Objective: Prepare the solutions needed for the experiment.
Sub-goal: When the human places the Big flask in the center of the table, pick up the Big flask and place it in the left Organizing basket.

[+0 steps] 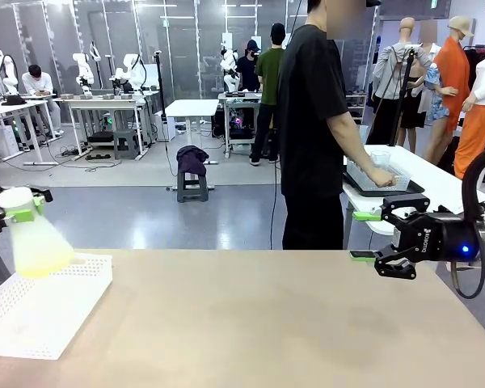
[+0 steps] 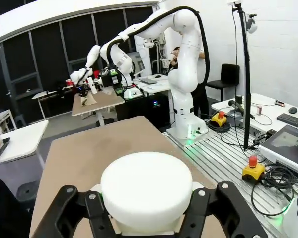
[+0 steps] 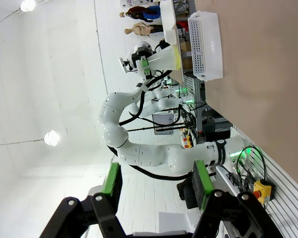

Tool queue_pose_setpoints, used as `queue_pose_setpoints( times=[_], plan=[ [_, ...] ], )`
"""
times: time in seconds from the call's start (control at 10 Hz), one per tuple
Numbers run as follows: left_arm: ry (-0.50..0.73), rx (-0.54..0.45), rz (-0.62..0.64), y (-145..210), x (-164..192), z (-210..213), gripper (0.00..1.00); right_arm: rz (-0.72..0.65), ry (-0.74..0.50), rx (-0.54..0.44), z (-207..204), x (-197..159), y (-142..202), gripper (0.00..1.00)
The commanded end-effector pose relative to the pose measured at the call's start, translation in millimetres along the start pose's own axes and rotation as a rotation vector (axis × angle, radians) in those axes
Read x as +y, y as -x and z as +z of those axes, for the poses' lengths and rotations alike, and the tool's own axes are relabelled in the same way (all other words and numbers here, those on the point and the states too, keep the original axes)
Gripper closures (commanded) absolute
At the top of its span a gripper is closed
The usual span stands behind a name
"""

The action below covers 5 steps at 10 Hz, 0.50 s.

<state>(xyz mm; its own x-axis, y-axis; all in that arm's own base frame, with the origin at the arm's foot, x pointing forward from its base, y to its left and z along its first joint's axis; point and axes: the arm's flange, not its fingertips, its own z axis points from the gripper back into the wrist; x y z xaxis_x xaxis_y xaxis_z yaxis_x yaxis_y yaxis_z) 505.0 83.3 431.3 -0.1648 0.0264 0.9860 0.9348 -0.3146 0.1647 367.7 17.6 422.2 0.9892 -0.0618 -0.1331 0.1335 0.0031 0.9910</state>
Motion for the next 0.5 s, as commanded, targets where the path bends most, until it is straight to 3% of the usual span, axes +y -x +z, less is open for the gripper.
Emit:
queue_pose_setpoints(
  times=[0.0,0.4],
  plan=[
    [-0.022,-0.079,-0.020,14,2,12,0.81,0.000,-0.008,0.000,-1,0,1,0.27],
    [-0.063,-0.068,-0.007,68,7,35,0.81,0.000,-0.008,0.000,-1,0,1,0.27]
  ],
)
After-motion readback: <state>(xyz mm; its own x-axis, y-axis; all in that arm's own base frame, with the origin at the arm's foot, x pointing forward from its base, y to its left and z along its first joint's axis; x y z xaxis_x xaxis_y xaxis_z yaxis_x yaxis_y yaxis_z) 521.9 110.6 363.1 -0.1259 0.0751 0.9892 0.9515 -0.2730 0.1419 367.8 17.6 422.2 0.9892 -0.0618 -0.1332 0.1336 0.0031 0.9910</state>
